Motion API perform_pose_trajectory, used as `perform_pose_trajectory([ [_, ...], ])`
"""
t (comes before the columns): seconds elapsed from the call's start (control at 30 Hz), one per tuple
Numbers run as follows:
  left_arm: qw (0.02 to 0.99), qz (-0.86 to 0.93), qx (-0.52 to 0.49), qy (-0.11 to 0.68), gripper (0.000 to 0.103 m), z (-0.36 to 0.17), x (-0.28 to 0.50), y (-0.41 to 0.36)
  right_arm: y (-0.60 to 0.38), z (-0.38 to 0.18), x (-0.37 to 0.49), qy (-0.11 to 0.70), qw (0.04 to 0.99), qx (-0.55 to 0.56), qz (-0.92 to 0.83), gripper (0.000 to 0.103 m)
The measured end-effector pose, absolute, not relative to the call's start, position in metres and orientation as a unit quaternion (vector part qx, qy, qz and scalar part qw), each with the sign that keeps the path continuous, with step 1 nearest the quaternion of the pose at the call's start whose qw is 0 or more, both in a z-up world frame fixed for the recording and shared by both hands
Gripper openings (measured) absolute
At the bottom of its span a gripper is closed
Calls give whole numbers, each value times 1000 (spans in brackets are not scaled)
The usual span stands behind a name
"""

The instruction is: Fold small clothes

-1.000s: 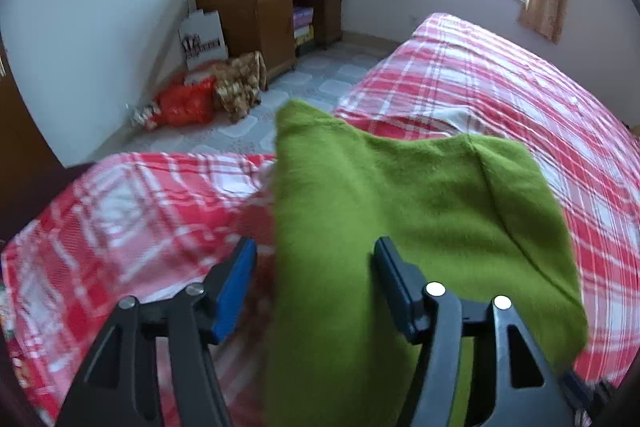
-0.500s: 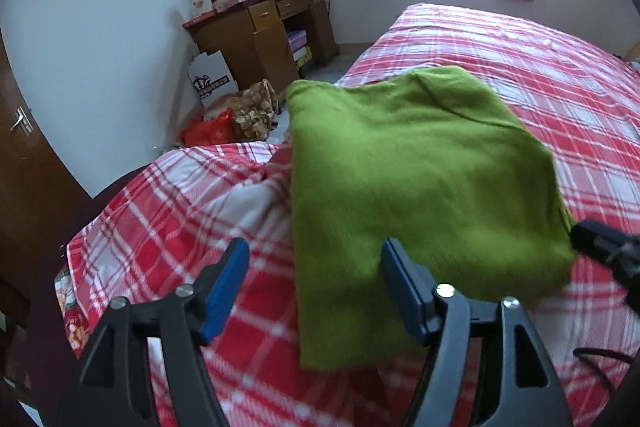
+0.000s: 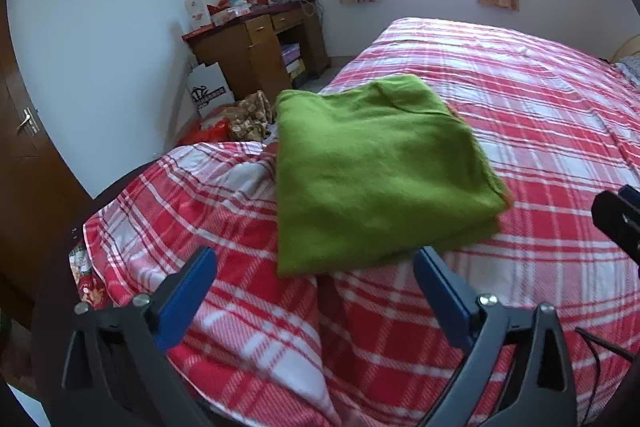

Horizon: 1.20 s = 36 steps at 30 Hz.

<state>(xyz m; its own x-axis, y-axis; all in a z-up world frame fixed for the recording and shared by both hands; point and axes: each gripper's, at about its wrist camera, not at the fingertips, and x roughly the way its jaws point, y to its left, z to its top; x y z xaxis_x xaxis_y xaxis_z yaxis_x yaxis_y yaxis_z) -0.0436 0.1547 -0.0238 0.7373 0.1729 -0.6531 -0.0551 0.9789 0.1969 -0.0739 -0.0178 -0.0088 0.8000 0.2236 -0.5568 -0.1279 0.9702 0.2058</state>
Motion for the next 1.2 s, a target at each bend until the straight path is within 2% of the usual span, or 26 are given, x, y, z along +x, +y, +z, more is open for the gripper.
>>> perform_pose_trajectory([
  [0.53,942,58,97,315,103,7,-98,127,-9,34,-143,263,964,13,39,67],
  [0.83,969,77,76,220,103,66,-133,139,-3,84,-177,181,983,-9,33,67],
  [1.03,981,59,17,185,103,92,-150,158,4,114,-197,122,992,-4,25,68],
  [1.1,982,55,5,179,103,97,-153,163,8,125,-199,107,994,-5,28,73],
  [1.2,984,57,10,167,103,101,-156,163,17,138,-201,83,996,-14,31,74],
])
